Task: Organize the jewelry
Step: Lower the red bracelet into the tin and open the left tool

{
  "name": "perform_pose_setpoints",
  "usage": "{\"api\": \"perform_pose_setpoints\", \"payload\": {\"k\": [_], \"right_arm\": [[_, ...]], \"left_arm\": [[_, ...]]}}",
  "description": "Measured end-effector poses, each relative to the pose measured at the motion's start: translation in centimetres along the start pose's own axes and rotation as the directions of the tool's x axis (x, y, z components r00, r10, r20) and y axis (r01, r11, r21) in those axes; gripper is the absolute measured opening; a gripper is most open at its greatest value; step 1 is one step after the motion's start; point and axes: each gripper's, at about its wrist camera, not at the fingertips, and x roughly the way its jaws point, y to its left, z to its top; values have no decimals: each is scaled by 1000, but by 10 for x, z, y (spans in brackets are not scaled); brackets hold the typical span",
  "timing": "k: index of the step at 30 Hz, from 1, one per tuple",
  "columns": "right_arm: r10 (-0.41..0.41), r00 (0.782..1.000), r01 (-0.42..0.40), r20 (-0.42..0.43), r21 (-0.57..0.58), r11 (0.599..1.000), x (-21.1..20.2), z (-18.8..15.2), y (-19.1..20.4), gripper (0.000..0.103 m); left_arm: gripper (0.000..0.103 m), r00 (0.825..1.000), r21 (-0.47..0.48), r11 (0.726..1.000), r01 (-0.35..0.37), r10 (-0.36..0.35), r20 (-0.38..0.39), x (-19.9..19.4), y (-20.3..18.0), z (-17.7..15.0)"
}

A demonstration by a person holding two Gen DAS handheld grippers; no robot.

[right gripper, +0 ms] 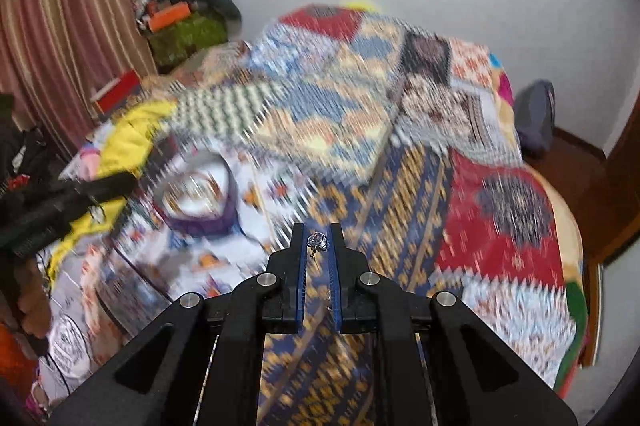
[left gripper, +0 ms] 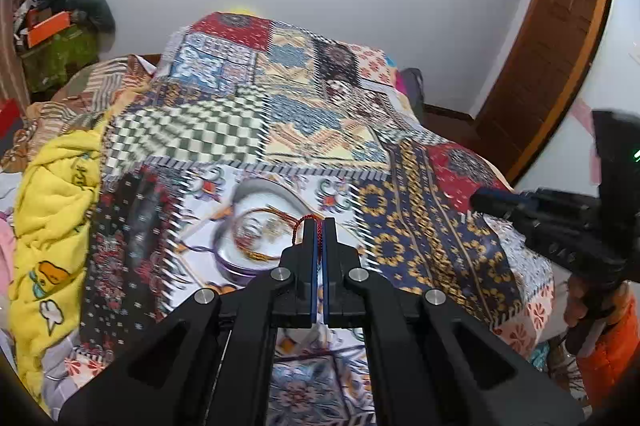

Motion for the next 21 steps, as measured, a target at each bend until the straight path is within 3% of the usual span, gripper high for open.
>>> {"api": "perform_pose_setpoints", "payload": {"k": [10, 21], "right_arm": [[127, 989, -122, 80, -64, 990, 16, 43, 51, 9], [223, 975, -222, 1, -84, 971, 68, 62, 81, 9]], "left_arm": [[0, 997, -59, 997, -46, 49, 51, -6, 32, 18], [0, 999, -49, 999, -14, 15, 30, 16, 42, 21]]}}
